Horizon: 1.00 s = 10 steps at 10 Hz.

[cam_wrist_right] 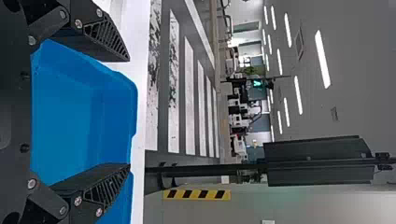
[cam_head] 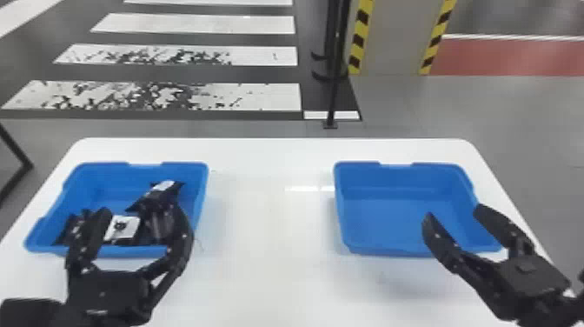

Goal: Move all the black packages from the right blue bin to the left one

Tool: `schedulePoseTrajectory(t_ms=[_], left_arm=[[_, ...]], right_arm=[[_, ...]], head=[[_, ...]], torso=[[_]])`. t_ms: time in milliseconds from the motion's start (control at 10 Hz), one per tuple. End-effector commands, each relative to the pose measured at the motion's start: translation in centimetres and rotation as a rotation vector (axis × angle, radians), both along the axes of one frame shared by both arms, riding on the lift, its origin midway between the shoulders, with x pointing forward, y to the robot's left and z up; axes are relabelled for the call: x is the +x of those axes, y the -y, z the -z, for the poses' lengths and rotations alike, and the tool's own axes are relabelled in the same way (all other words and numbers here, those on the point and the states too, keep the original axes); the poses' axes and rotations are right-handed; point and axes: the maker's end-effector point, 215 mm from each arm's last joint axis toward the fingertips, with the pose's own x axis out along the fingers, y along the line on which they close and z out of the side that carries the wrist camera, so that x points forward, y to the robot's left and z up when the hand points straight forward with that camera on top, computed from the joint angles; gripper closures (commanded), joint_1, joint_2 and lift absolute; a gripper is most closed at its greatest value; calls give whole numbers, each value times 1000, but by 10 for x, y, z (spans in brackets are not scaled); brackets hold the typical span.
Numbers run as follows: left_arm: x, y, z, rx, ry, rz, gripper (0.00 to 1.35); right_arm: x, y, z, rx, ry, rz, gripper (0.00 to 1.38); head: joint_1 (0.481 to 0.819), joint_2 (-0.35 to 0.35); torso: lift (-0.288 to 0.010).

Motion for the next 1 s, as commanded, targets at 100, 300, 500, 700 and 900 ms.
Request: schedulePoseTrajectory(t_ms=[100,300,500,700,900], left_arm=[[0,0,1,-3,-5,1,58],[-1,0,2,-5,-7,1,58],[0,1,3,-8,-10,2,58],[0,1,3,-10,-10,2,58],[0,2,2,-12,-8,4,58]], right_arm=[[-1,-1,-1,0,1,-1,245],[-2,-1,-1,1,1,0,245],[-3,-1,0,1,-2,0,245],[-2,0,-1,1,1,1,245],[-2,0,-2,1,3,1,245]], head=[[695,-19],[695,-18],[695,-18],[695,-19],[695,-20]], torso=[[-140],[-140],[-140],[-140],[-140]])
